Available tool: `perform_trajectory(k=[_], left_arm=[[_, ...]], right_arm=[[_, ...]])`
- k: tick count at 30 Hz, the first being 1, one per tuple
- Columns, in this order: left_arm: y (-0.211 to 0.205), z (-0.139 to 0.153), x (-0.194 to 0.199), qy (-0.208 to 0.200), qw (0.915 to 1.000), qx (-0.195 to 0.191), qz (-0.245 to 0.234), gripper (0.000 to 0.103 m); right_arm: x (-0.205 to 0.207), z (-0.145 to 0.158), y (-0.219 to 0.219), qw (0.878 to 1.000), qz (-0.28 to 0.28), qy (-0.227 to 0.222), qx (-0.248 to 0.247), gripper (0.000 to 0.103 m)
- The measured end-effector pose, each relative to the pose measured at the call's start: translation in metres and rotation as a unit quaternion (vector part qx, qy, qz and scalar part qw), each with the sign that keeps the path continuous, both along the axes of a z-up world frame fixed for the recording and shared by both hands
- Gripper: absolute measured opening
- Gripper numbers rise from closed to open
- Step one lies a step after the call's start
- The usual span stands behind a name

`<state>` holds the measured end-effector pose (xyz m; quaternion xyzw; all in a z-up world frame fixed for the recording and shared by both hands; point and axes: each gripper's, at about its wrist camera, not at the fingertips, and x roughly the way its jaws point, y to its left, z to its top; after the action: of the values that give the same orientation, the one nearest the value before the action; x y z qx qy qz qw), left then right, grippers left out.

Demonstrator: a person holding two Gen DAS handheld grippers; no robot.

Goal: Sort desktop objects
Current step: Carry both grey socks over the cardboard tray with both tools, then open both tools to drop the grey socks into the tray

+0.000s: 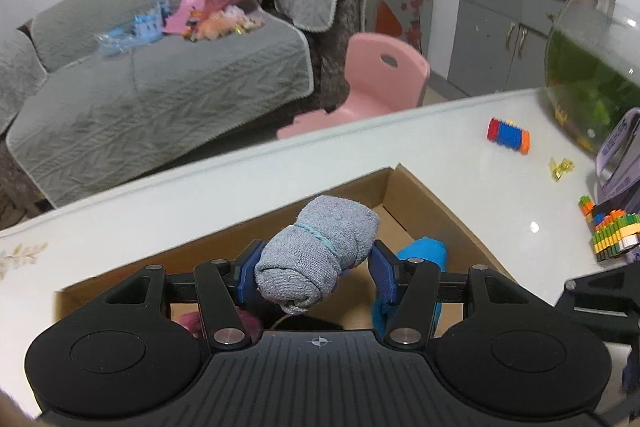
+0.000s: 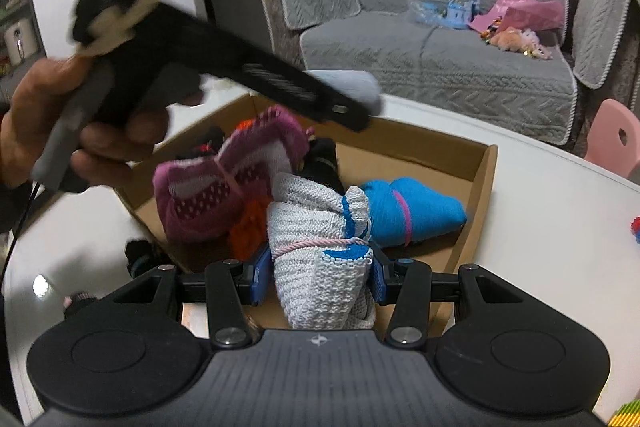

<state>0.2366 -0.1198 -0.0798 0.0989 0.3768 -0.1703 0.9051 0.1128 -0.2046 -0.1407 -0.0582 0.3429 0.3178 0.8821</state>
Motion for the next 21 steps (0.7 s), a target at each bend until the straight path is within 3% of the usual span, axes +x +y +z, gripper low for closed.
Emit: perform_trajectory(k=[8,11,13,21], left_arm=[[-0.011,-0.027,0.016,0.026,0.9996,0.001,0.01,0.065],[-0.008,-0.029,0.016,0.019,0.9995,0.008,0.024,0.075],[-0.005,-0.027,0.013,0.015,0.9994,0.008,0.029,0.084],[0.006,0.005,-0.022,-0.017,0.9998,-0.002,0.011,0.086]], right_arm=[[0.004,-0.014,0.003,1.0,0.0,0.01,-0.027,0.044],[0.002,-0.016,0.005,0.999,-0.003,0.005,-0.036,0.048],[-0.002,-0.014,0.005,0.999,-0.007,-0.005,-0.035,0.053],[-0.025,0.012,-0.001,0.999,-0.018,-0.041,-0.017,0.058]])
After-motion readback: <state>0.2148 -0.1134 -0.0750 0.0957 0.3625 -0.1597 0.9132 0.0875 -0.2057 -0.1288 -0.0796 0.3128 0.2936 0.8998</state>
